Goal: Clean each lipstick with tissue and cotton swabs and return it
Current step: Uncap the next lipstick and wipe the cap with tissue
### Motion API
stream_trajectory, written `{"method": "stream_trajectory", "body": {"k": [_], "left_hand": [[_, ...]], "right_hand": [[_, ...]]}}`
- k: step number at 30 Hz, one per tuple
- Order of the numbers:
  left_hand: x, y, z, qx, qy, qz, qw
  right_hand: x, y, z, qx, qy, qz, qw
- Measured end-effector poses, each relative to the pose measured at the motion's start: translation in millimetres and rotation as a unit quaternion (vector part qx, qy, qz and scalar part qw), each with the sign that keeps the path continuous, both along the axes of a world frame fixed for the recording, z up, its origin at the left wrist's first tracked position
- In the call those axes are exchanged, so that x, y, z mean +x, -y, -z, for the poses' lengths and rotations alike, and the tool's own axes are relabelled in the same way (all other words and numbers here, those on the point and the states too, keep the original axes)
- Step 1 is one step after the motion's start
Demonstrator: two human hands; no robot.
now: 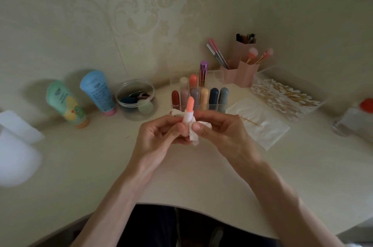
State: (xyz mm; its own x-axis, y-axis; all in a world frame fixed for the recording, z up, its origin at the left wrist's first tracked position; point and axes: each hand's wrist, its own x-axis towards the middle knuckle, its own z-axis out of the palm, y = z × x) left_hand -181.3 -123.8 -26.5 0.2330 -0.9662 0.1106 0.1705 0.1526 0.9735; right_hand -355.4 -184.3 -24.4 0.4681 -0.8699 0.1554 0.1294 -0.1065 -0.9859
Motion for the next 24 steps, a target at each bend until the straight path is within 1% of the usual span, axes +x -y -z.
{"method": "stream_trajectory", "body": {"k": [2,5,11,15,21,24], "left_hand": [[1.3,-0.3,0.5,0.0,0.002,0.01,1.0],[3.0,0.8,1.5,0.025,0.005,0.019,1.0],[6.2,1.6,2.6,0.068,0.003,0.039,0.997],[4.9,3.1,2.3,0.083,-0.01,0.012,0.996],[2.5,1.7,-0.4,0.085,-0.019,0.003,0.996],[1.2,0.8,-2.2,0.09,-0.021,0.024,0.995]], "right_hand": [[0.3,0.7,2.9,-0.036,-0.019,-0.004,0.999],[1.7,0.9,6.5,-0.079,-0.036,-0.016,0.996],[4.5,-2.0,6.2,-0.042,-0.015,-0.041,0.998],[9.7,-6.0,6.1,-0.015,0.009,-0.025,1.0],[13.7,-8.5,7.2,-0.037,-0.003,0.001,0.999],[12.9,-7.7,7.5,-0.023,0.004,0.007,1.0]]}}
